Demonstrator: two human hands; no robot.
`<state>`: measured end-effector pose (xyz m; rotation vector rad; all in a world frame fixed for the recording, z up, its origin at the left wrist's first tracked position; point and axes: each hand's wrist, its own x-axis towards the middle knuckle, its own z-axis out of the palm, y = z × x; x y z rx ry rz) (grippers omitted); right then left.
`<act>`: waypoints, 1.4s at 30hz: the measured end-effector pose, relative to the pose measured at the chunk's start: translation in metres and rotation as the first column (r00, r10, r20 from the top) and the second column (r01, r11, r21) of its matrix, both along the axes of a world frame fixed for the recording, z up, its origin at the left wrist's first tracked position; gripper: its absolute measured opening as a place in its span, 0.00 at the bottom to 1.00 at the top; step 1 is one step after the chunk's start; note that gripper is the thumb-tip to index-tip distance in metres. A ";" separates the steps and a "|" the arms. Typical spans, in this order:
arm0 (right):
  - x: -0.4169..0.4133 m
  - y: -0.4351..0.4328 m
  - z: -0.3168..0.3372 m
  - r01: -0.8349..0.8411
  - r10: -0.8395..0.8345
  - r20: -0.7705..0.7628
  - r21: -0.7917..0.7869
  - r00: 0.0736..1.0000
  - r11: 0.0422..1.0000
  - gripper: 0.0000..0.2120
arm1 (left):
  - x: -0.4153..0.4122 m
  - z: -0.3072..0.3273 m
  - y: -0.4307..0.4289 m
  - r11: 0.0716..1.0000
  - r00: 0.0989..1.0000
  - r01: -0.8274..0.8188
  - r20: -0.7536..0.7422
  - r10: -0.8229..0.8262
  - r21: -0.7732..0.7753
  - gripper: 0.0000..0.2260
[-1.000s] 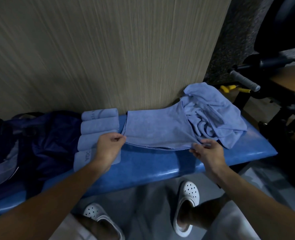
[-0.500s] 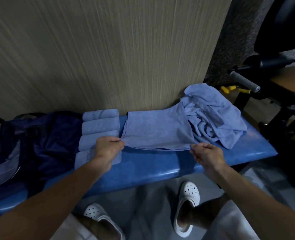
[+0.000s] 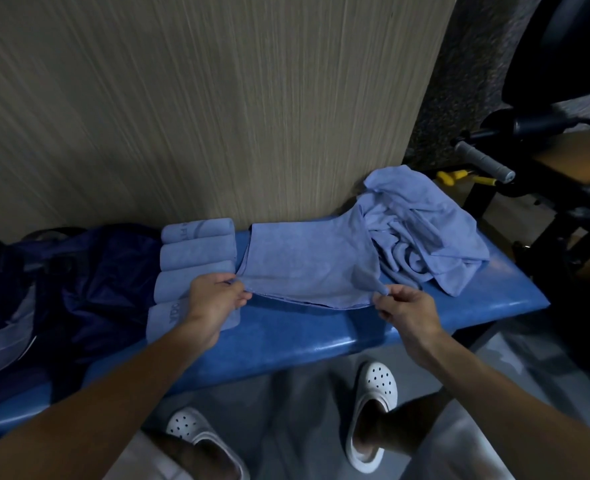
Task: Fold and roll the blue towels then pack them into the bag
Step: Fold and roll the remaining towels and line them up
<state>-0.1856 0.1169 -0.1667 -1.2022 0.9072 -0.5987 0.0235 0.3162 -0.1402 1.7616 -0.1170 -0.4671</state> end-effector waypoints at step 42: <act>-0.030 0.001 -0.028 0.016 -0.092 -0.325 -0.229 0.941 0.973 0.11 | -0.074 -0.068 0.029 0.943 0.996 0.023 0.074 -0.051 0.333 0.12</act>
